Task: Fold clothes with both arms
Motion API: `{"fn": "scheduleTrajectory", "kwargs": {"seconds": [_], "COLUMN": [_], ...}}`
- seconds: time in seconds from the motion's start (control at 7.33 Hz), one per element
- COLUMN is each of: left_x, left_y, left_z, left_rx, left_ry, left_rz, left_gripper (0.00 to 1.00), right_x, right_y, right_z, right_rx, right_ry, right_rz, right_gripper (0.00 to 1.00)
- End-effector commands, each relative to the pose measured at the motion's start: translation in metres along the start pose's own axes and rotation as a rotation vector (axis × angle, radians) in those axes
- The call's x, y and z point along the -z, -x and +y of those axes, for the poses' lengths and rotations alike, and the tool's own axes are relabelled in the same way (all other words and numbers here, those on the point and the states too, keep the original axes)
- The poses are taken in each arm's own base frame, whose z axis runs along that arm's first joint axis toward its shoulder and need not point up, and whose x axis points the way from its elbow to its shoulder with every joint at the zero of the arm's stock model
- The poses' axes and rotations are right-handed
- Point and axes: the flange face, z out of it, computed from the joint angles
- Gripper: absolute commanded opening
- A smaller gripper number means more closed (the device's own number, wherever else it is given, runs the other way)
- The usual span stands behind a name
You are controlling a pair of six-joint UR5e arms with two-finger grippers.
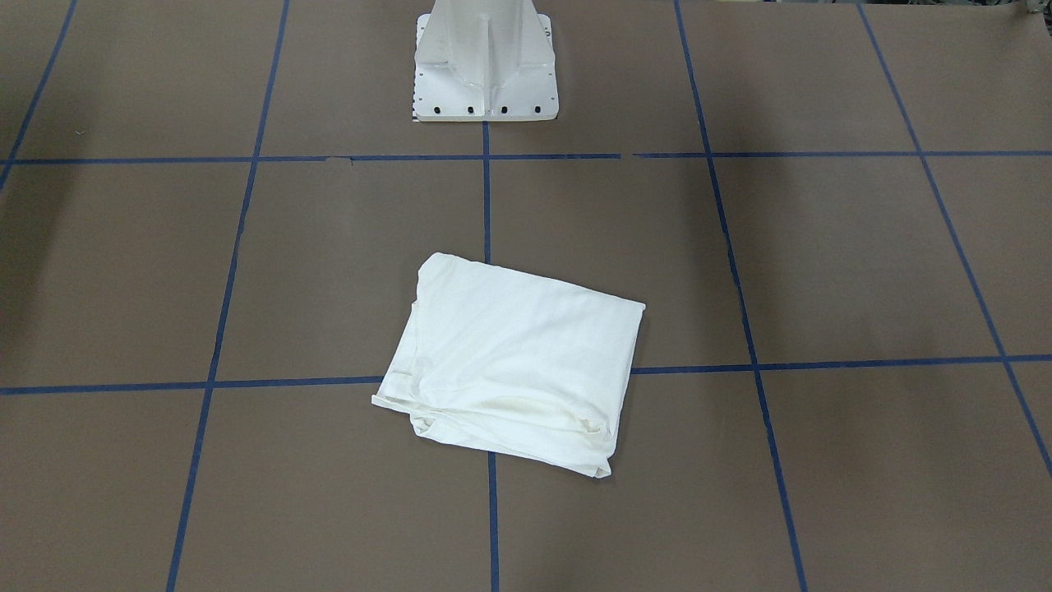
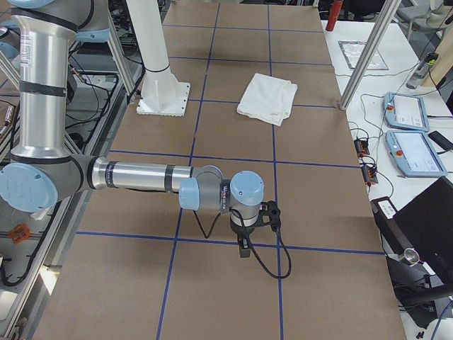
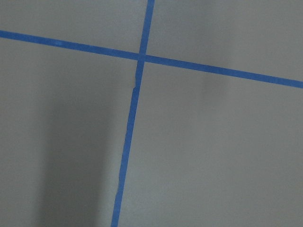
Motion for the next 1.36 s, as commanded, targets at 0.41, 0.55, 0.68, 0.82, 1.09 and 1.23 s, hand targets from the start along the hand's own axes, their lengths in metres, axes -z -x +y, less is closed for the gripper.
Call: {"fn": "scheduleTrajectory", "kwargs": {"seconds": [0.41, 0.55, 0.68, 0.82, 1.09, 1.23], "left_x": [0.001, 0.001, 0.001, 0.002, -0.001, -0.003], "left_y": [0.0, 0.0, 0.002, 0.001, 0.003, 0.005], "left_z": [0.004, 0.005, 0.005, 0.004, 0.005, 0.008], "left_rx": [0.02, 0.022, 0.016, 0.013, 0.021, 0.027], "left_ry": [0.001, 0.003, 0.002, 0.0, 0.008, 0.015], "left_rz": [-0.007, -0.004, -0.025, -0.029, -0.028, -0.028], "left_gripper": [1.0, 1.0, 1.0, 1.0, 1.0, 1.0], "right_x": [0.0, 0.002, 0.001, 0.004, 0.004, 0.004], "right_y": [-0.011, -0.011, -0.013, -0.016, -0.017, -0.017], "right_z": [0.016, 0.015, 0.017, 0.019, 0.02, 0.019], "right_rx": [-0.027, -0.03, -0.033, -0.041, -0.045, -0.05], "right_ry": [0.001, -0.002, -0.001, -0.008, -0.009, -0.01], "right_rz": [0.002, 0.002, 0.002, 0.003, 0.003, 0.006], "right_gripper": [1.0, 1.0, 1.0, 1.0, 1.0, 1.0]}}
